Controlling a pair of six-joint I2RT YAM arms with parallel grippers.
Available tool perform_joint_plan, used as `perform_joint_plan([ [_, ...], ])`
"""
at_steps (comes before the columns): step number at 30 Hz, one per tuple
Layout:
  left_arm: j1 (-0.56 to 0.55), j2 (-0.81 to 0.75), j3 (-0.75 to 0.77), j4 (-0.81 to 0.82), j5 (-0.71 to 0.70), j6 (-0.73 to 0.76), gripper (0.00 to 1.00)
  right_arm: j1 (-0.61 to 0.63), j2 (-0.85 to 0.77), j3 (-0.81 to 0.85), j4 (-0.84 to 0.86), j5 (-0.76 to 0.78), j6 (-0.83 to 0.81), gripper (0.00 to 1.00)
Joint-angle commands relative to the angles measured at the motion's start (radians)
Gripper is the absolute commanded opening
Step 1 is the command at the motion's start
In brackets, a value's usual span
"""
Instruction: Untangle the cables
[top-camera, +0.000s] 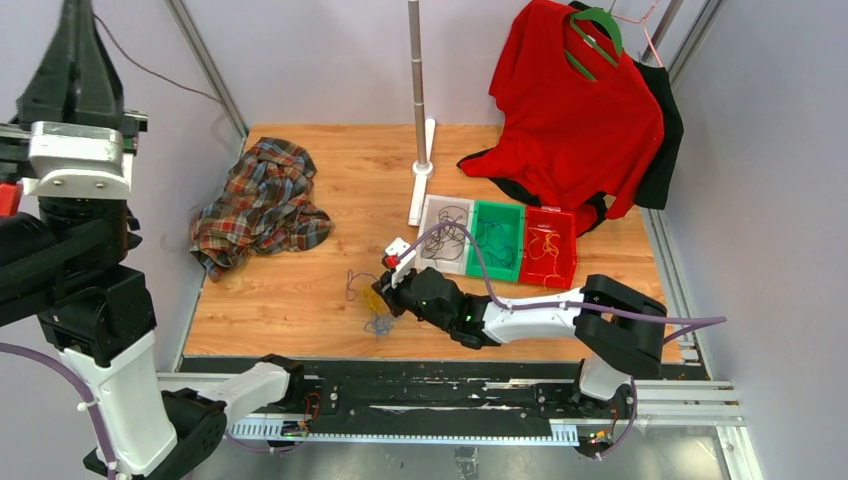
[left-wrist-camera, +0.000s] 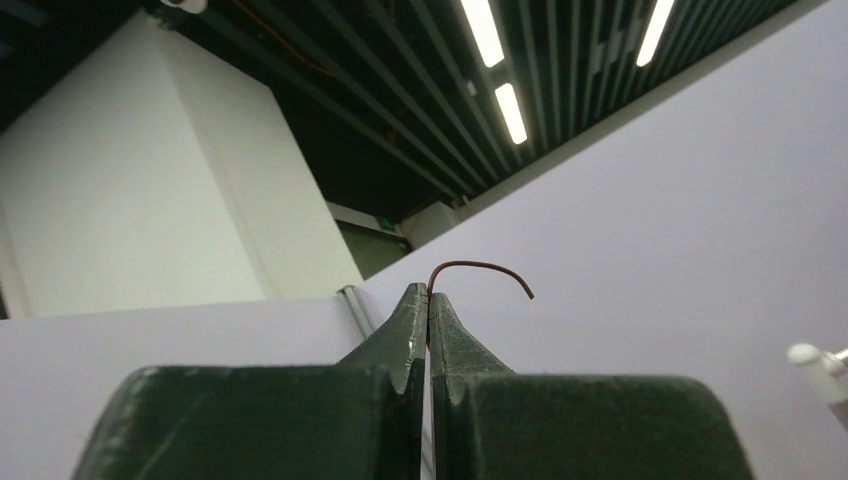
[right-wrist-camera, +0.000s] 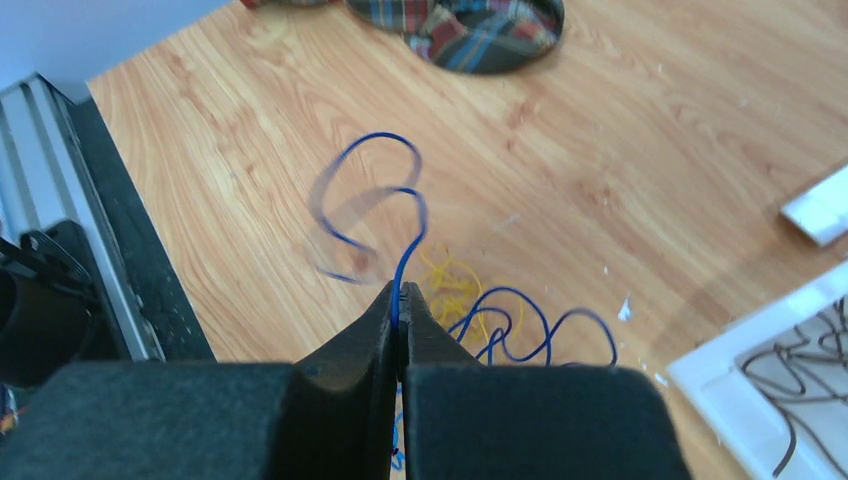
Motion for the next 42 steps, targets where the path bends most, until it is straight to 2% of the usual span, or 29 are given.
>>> perform_joint_plan([
  [1, -0.005, 0.034, 0.026, 0.195, -0.088, 0.045, 0.00, -0.007, 0.028, -0.046, 0.025, 0.038, 0.048, 0.01],
  [3, -0.004, 0.060, 0.080, 0.166, -0.076, 0.030, 0.01, -0.007, 0.031, -0.058, 0.029, 0.041, 0.046, 0.01],
  [4, -0.005, 0.070, 0.107, 0.101, -0.054, 0.023, 0.01, -0.007, 0.029, -0.058, 0.027, 0.040, 0.044, 0.01],
  [5, -0.004, 0.070, 0.111, 0.063, -0.030, 0.012, 0.01, -0.007, 0.024, -0.051, 0.019, 0.035, 0.039, 0.07],
  [8, -0.005, 0.027, 0.039, 0.015, 0.045, -0.009, 0.01, -0.007, -0.021, -0.004, -0.047, 0.015, 0.033, 0.39],
  [11, -0.005, -0.027, -0.062, 0.014, 0.082, -0.026, 0.00, -0.006, -0.106, 0.066, -0.146, -0.012, 0.001, 0.59],
  [13, -0.005, -0.047, -0.093, -0.010, 0.111, -0.047, 0.00, -0.006, -0.151, 0.125, -0.210, -0.041, -0.029, 0.67],
  [16, -0.005, -0.080, -0.134, -0.047, 0.194, -0.079, 0.00, -0.006, -0.205, 0.220, -0.288, -0.067, -0.071, 0.69],
  [23, -0.005, -0.133, -0.190, -0.154, 0.435, -0.175, 0.00, -0.006, -0.287, 0.404, -0.355, -0.079, -0.179, 0.71],
  [30, -0.005, -0.171, -0.230, -0.171, 0.655, -0.316, 0.00, -0.007, -0.287, 0.448, -0.326, -0.140, -0.197, 0.71],
  [34, -0.005, -0.177, -0.238, -0.168, 0.680, -0.363, 0.00, -0.006, -0.256, 0.465, -0.296, -0.174, -0.176, 0.72],
  [42, -0.005, -0.205, -0.265, -0.191, 0.679, -0.338, 0.00, 0.002, -0.254, 0.461, -0.251, -0.275, -0.114, 0.72],
])
